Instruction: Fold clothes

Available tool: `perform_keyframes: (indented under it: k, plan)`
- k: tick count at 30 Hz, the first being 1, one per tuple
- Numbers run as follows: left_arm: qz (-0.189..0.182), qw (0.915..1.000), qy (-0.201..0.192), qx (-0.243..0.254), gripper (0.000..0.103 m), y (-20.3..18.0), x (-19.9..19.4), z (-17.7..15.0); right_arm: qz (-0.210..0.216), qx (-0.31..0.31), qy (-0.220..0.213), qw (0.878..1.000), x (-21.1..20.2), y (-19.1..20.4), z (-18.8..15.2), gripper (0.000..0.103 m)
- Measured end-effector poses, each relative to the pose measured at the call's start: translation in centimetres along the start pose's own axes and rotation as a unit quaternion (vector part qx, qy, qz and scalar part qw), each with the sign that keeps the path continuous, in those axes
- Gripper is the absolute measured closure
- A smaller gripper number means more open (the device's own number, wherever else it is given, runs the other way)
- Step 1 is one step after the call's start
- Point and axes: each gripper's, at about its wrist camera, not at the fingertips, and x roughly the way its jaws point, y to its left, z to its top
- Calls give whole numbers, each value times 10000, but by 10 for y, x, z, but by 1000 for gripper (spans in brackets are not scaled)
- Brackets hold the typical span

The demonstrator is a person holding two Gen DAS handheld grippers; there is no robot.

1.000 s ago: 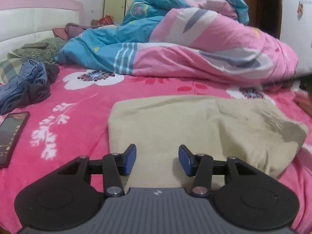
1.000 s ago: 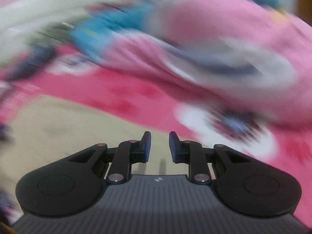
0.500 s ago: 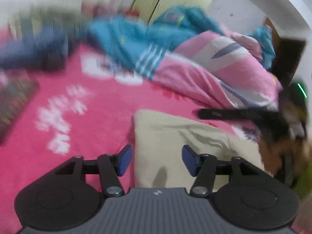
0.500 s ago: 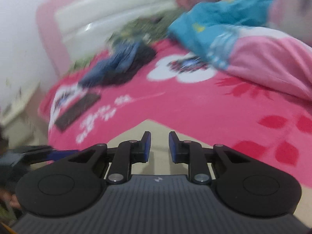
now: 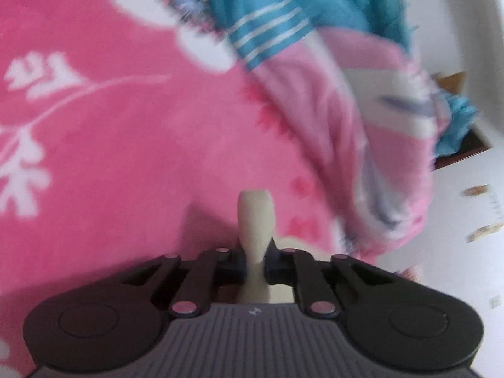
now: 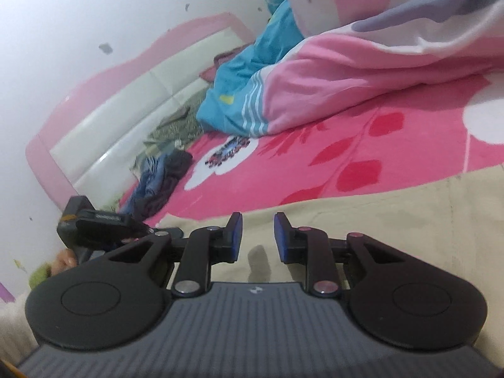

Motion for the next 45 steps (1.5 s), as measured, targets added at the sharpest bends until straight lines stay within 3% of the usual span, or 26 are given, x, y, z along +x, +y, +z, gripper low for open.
perform_keyframes:
  k: [2,3,5,7,11,14,17,21,24,26,29,32,35,38,39,41,45]
  plan:
    - [-415,9962,-523,554,93,-11,-11,-9,106,31,-94,9999,-3,-2,-2,81]
    - [-411,9949,-628,681,93,-11,-11,-11,145,48,-116,9998,-4,-3,-2,81]
    - [26,9967,-519,630,93,0,0,-12,189,143,-108,9997,-3,-7,-3,80]
    - [299,9991,-235,173,92,24,13,-10,141,315,-54,9994,-1,-13,-3,80]
    - [366,9990,-269,-37,87,24,10,-9,50,288,-27,9996,-1,-10,-1,79]
    - [558,9965,-608,-149,81,22,-9,-10,-108,-266,64,9996,-1,13,5,79]
    - [989,9897,-1033,105,77,10,-28,-14,-288,-1118,237,9930,6,46,7,79]
    - [1252,9820,-1250,658,77,-19,-47,-35,-945,-1491,1079,9784,44,49,1,81]
    - [1518,9710,-1197,1404,72,-52,-62,-63,-1087,-1352,1158,9780,44,47,4,80]
    - [1611,9622,-1114,1894,65,-73,-74,-89,-1150,-1618,867,9763,21,65,10,80]
    - [1606,9550,-713,2389,64,-91,-80,-131,-863,-1867,728,9759,-16,88,10,80]
    - [1815,9427,-392,2772,64,-95,-75,-167,-1012,-2261,1003,9636,-27,98,-9,79]
    - [2182,9267,-412,3033,65,-96,-71,-184,-1557,-2345,1648,9453,-6,80,-36,79]
    - [2357,9170,-660,3148,63,-107,-89,-187,-1638,-2227,1444,9501,-17,90,-36,78]
    - [2352,9143,-799,3198,58,-110,-100,-190,-1534,-2222,1242,9548,-30,99,-34,76]
    - [2438,9097,-984,3215,48,-114,-116,-197,-1450,-2187,926,9605,-53,111,-32,47]
    - [2611,9088,-1129,3051,41,-114,-140,-218,-1402,-1962,571,9688,-97,124,-37,32]
